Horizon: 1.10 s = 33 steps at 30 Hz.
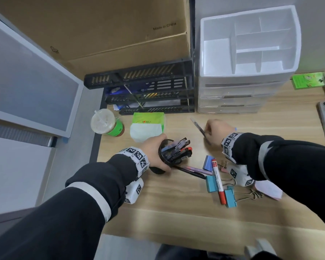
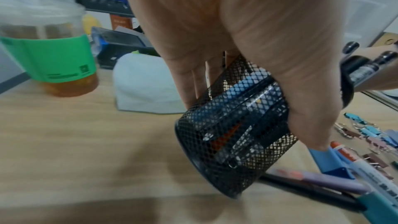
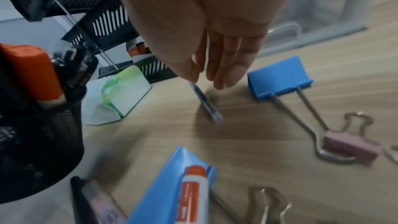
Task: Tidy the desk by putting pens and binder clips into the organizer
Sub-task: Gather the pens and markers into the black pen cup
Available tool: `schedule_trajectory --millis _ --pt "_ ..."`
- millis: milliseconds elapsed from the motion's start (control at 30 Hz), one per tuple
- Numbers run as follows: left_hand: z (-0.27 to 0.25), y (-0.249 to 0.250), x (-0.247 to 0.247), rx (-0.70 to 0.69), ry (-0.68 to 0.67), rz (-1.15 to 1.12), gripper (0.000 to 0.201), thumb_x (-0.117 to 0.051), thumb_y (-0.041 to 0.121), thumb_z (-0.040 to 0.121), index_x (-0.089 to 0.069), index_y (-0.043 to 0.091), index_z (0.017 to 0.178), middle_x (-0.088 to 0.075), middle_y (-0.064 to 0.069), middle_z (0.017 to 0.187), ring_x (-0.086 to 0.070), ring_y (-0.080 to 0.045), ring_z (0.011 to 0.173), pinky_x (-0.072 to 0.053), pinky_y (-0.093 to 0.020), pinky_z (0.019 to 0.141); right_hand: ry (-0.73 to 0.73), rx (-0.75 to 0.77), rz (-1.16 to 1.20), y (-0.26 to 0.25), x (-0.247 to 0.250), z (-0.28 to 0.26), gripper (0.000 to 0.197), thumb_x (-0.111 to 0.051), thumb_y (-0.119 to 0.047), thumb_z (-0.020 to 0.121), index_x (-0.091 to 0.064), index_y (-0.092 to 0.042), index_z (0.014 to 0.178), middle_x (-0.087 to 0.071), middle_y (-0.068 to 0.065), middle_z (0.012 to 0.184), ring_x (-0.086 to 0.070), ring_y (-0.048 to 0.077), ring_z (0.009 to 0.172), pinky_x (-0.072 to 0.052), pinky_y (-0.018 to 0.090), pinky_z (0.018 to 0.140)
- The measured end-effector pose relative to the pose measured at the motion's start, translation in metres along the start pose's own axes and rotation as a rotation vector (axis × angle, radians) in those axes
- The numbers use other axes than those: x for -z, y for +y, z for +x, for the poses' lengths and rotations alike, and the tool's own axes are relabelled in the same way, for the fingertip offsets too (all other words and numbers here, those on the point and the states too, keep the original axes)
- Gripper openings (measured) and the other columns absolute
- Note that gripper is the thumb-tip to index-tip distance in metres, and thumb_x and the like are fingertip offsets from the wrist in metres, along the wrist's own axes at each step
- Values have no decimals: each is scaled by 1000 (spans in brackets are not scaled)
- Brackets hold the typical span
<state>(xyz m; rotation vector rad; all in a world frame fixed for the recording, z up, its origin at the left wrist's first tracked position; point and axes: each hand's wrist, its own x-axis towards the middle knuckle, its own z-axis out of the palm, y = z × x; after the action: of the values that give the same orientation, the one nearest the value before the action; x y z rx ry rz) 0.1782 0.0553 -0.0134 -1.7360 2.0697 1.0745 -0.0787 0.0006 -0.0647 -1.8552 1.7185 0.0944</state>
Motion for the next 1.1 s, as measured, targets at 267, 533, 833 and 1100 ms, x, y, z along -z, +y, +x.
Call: schedule_trajectory --millis 267,533,833,1100 --pt "-14 -24 -15 34 34 -59 107 -96 47 45 -45 19 136 -64 3 119 -63 -19 105 -49 -27 90 22 -45 -78 -9 -23 6 23 -62 -14 88 -49 -8 105 -64 14 95 -63 34 83 -55 41 72" --pt "-19 -23 -19 41 50 -59 103 -97 45 46 -46 18 132 -63 4 115 -61 -18 102 -50 -30 90 -133 23 -158 -31 -28 -6 31 -54 -17 92 -50 -5 120 -53 13 116 -61 32 104 -48 38 85" --pt "-27 -25 -21 41 53 -47 100 -97 46 45 -47 19 127 -63 4 113 -61 -18 100 -51 -31 89 -293 301 -429 -55 -43 -45 37 -61 -50 75 -57 -22 97 -63 0 92 -59 24 81 -50 31 73" --pt "-37 -29 -33 51 52 -43 97 -96 45 45 -49 21 126 -64 5 112 -62 -17 100 -52 -31 89 -330 309 -554 -62 -66 -59 26 -65 -27 84 -58 -19 108 -67 3 103 -66 25 92 -52 32 75"
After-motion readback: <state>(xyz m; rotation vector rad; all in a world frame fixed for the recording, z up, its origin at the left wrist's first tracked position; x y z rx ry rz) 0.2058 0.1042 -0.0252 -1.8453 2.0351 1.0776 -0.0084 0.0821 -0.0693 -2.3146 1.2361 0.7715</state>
